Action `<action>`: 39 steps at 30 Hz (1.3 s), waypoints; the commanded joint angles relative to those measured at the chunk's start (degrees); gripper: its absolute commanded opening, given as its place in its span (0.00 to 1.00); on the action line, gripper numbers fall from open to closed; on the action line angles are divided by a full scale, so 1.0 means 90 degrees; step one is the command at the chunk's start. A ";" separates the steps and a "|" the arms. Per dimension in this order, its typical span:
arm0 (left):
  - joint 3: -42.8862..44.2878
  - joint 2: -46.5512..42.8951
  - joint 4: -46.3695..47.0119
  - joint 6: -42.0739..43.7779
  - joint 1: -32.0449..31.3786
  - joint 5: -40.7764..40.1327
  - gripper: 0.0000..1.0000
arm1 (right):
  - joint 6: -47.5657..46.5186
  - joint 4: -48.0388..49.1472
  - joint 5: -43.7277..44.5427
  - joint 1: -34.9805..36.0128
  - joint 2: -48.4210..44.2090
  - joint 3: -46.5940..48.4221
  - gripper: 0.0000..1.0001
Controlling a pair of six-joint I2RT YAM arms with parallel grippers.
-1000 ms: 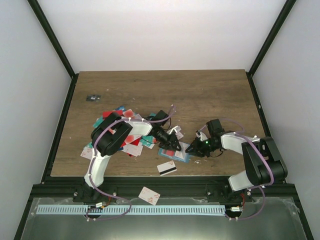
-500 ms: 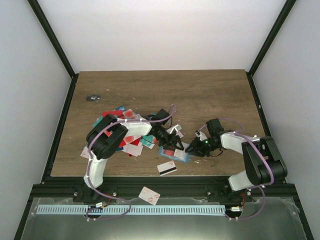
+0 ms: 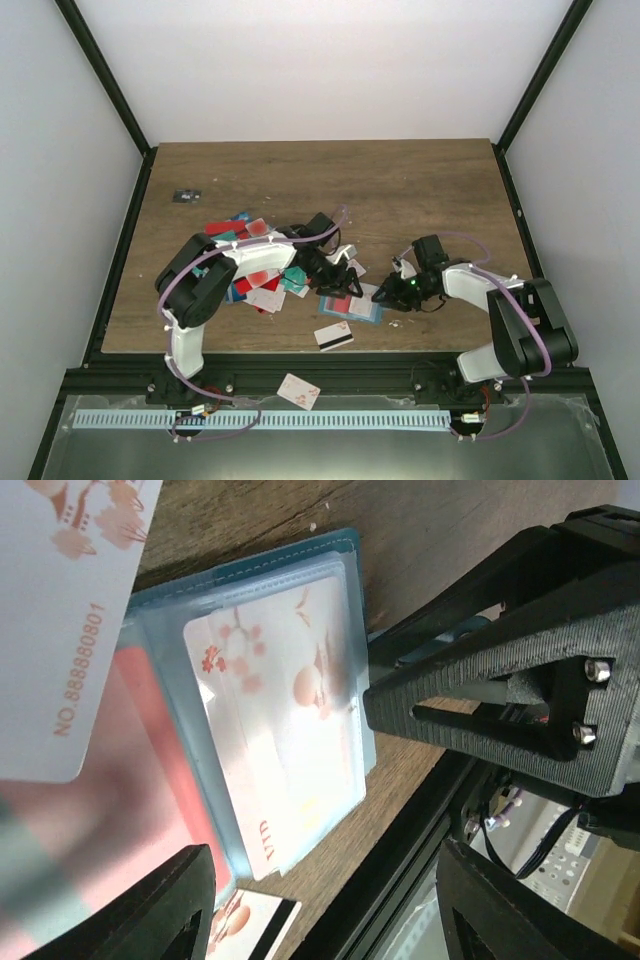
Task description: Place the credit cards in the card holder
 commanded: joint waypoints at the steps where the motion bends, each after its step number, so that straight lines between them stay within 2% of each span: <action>1: 0.0173 -0.0369 -0.0559 0.0295 -0.0004 -0.0389 0.63 | -0.0039 -0.0159 0.0185 0.0010 -0.0155 0.0268 0.30; 5: 0.0290 -0.0531 -0.0877 0.0494 -0.0010 -0.0745 0.64 | -0.0033 -0.0309 0.0263 0.0003 -0.0219 0.0433 0.32; 8: 0.0259 -0.0595 -0.0968 0.0615 -0.0006 -0.0928 0.61 | 0.0032 -0.0389 0.0237 0.0007 -0.0343 0.0529 0.35; 10: 0.0185 -0.0587 -0.0874 0.0623 -0.0007 -0.0890 0.53 | 0.0109 -0.0394 0.0182 0.0010 -0.0441 0.0546 0.36; 16: 0.0144 -0.0391 -0.0425 0.0520 -0.0039 -0.0712 0.17 | 0.0486 -0.0074 -0.0231 0.0008 -0.0633 0.0344 0.38; 20: 0.0395 -0.0063 -0.0386 0.0569 -0.0042 -0.0644 0.06 | 0.0677 0.0140 -0.0342 0.0012 -0.0605 0.0179 0.38; 24: 0.0548 0.0236 -0.0479 0.0711 -0.0041 -0.0617 0.04 | 0.0809 0.0346 -0.0455 0.0016 -0.0490 0.0045 0.38; 39: 0.0636 0.0895 -0.0563 0.0998 -0.0043 -0.0548 0.04 | 0.0855 0.0573 -0.0389 0.0014 -0.0008 0.0023 0.38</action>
